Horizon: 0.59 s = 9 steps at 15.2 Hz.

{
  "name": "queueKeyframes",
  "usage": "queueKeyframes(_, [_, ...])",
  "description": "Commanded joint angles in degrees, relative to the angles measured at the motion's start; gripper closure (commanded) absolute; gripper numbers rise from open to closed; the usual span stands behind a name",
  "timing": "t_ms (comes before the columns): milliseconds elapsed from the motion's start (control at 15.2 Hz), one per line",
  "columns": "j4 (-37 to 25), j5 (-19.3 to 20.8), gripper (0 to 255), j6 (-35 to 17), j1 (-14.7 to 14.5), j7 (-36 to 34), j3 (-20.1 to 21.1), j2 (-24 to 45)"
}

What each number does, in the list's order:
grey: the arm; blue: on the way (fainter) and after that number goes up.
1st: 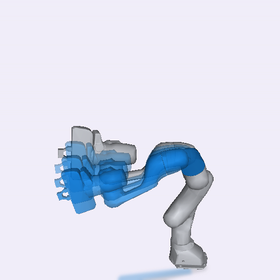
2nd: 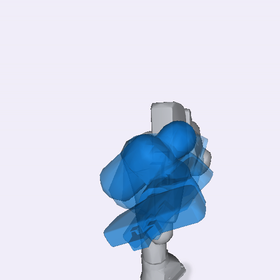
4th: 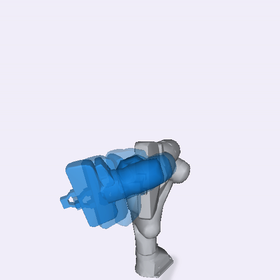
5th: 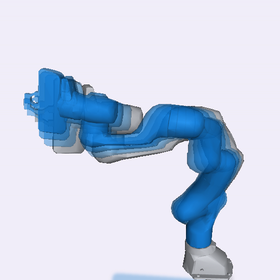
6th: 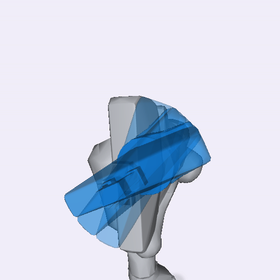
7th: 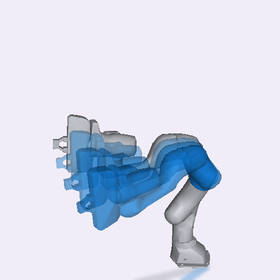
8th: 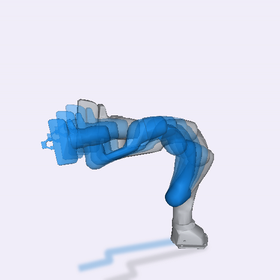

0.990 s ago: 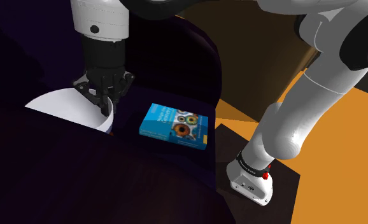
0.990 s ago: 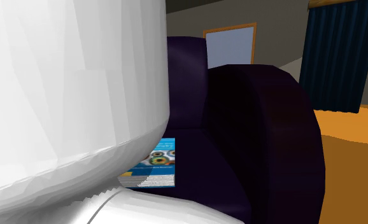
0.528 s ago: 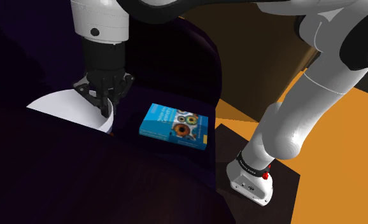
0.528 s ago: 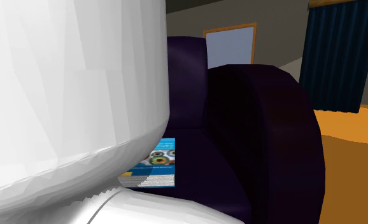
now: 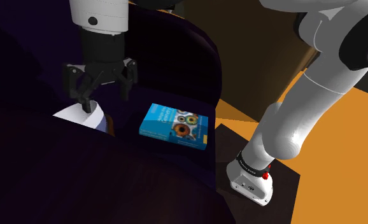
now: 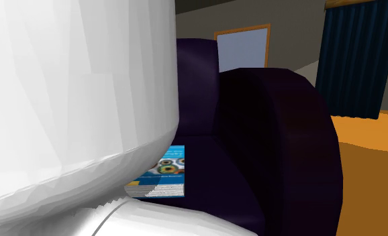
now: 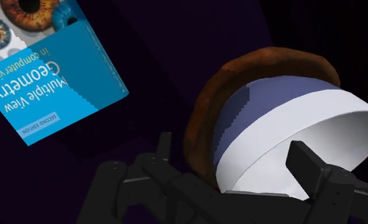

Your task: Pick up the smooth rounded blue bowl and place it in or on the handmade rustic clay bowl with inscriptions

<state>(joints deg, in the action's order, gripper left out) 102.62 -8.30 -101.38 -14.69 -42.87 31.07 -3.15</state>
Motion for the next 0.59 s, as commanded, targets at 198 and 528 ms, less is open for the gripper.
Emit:
queueKeyframes(198, [-5.15, 0.22, 0, 5.07, 0.33, -0.04, -0.37, 0.18])
queueKeyframes(528, [-5.16, 0.22, 0, 5.07, 0.33, -0.05, -0.37, 0.19])
